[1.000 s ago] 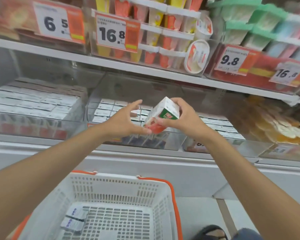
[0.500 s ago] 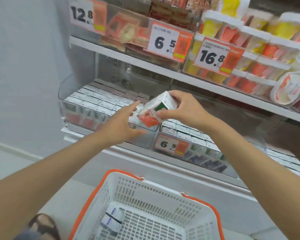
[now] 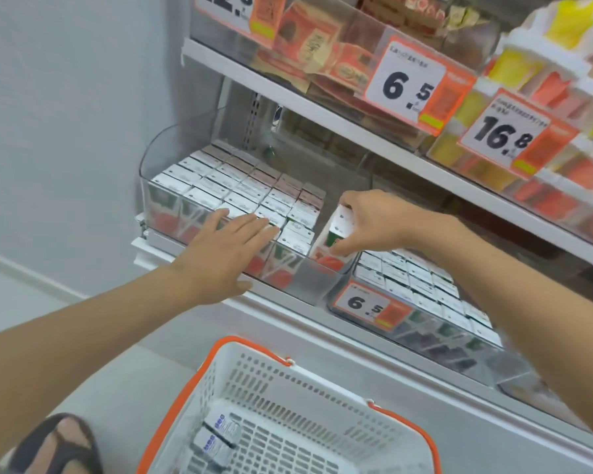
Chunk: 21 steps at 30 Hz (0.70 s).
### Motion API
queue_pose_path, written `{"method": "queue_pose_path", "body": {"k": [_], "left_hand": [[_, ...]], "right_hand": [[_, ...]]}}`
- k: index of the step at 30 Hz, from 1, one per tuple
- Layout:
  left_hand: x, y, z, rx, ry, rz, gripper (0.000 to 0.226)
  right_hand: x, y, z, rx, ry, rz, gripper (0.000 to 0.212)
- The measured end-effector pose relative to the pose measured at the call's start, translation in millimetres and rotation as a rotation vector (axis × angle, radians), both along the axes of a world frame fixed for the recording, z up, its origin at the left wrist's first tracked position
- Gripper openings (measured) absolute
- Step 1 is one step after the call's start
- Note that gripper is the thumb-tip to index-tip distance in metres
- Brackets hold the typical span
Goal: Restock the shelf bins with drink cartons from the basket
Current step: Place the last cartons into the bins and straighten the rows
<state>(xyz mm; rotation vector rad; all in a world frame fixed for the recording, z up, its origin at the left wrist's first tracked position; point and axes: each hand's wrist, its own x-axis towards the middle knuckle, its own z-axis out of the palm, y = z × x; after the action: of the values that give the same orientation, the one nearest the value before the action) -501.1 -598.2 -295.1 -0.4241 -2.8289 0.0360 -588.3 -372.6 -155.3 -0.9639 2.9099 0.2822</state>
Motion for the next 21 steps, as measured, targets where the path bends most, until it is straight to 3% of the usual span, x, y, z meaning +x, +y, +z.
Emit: {"method": "queue_pose_path", "body": {"k": [3, 12, 16, 19, 21], "left_hand": [[0.3, 2.6, -3.0, 0.0, 0.004, 0.014, 0.096], [2.5, 6.4, -9.8, -0.043, 0.053, 0.043, 0.097], [0.7, 8.6, -14.1, -0.077, 0.061, 0.057, 0.098], [1.6, 7.3, -14.3, -0.082, 0.068, 0.049, 0.098], [3.0, 8.0, -11.4, -0.077, 0.057, 0.057, 0.099]], "right_hand": [[-6.1, -3.2, -11.8, 0.044, -0.125, -0.013, 0.056], [-32.5, -32.9, -21.1, 0.296, -0.464, -0.072, 0.098], [-38.2, -37.3, -27.5, 0.337, -0.48, -0.122, 0.109], [-36.8, -35.5, -26.9, 0.392, -0.47, -0.116, 0.134], [-32.2, -35.8, -26.5, 0.37, -0.484, -0.136, 0.133]]}}
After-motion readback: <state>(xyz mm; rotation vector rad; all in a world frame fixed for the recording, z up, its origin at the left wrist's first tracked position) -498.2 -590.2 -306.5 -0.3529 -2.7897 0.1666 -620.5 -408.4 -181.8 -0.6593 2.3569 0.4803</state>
